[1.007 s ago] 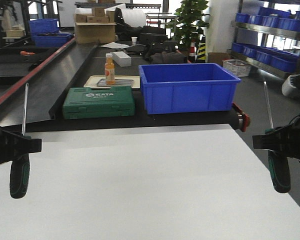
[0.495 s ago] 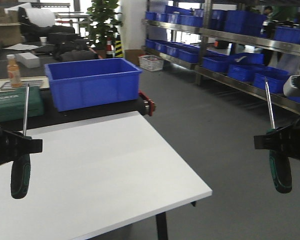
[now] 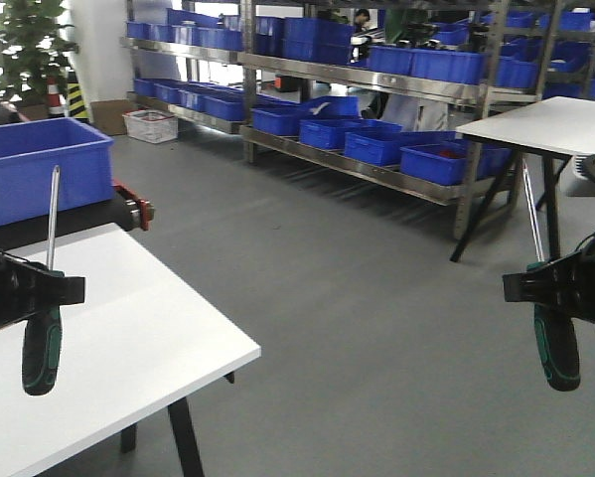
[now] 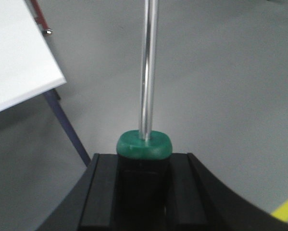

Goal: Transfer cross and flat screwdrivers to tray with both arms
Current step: 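Drive the base away from the table holding both screwdrivers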

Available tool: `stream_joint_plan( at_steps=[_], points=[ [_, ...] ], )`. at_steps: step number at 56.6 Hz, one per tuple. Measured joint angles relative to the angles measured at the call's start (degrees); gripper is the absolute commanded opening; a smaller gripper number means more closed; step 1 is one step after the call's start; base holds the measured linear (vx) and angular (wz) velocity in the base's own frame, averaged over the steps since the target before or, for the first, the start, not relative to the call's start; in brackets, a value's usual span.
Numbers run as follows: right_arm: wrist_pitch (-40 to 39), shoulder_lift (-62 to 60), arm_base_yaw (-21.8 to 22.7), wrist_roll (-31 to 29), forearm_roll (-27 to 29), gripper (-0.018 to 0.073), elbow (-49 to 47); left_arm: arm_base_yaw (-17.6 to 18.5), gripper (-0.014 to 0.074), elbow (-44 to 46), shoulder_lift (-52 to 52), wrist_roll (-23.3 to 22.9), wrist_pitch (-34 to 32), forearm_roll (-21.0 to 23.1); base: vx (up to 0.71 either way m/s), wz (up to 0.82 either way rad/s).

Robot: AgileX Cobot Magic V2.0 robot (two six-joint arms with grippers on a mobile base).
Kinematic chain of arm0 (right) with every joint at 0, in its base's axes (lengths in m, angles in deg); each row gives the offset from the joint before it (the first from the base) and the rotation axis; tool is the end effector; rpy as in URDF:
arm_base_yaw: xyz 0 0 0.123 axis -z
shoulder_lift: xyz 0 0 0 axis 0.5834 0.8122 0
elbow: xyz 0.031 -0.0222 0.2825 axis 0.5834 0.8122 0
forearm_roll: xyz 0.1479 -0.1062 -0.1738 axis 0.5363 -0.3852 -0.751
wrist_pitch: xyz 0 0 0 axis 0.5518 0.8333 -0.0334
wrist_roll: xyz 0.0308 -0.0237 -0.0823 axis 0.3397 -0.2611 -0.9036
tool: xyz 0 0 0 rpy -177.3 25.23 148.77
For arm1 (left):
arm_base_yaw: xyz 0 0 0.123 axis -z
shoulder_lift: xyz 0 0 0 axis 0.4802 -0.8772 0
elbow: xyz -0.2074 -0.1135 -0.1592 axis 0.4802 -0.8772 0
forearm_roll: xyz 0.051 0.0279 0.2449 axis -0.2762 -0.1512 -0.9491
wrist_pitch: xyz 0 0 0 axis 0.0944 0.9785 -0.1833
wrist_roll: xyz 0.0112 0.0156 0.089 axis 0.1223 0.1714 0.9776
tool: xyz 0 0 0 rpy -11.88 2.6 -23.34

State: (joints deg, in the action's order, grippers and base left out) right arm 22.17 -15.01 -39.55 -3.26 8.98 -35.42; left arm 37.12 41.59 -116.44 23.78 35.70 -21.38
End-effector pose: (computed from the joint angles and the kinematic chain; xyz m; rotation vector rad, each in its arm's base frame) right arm 0.2857 0.0253 0.3816 -0.1054 2.2016 0.1126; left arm 0.2887 -0.0529 0.3693 0.1120 2.0841 -0.2681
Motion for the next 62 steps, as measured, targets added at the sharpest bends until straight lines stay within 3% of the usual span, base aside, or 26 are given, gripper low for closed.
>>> stream_joint_plan(
  at_steps=[62],
  points=[
    [0.31, 0.00, 0.00, 0.05, 0.06, -0.0008, 0.00, 0.00, -0.0003, 0.00, 0.00, 0.00, 0.00, 0.00, 0.08, -0.44]
  ],
)
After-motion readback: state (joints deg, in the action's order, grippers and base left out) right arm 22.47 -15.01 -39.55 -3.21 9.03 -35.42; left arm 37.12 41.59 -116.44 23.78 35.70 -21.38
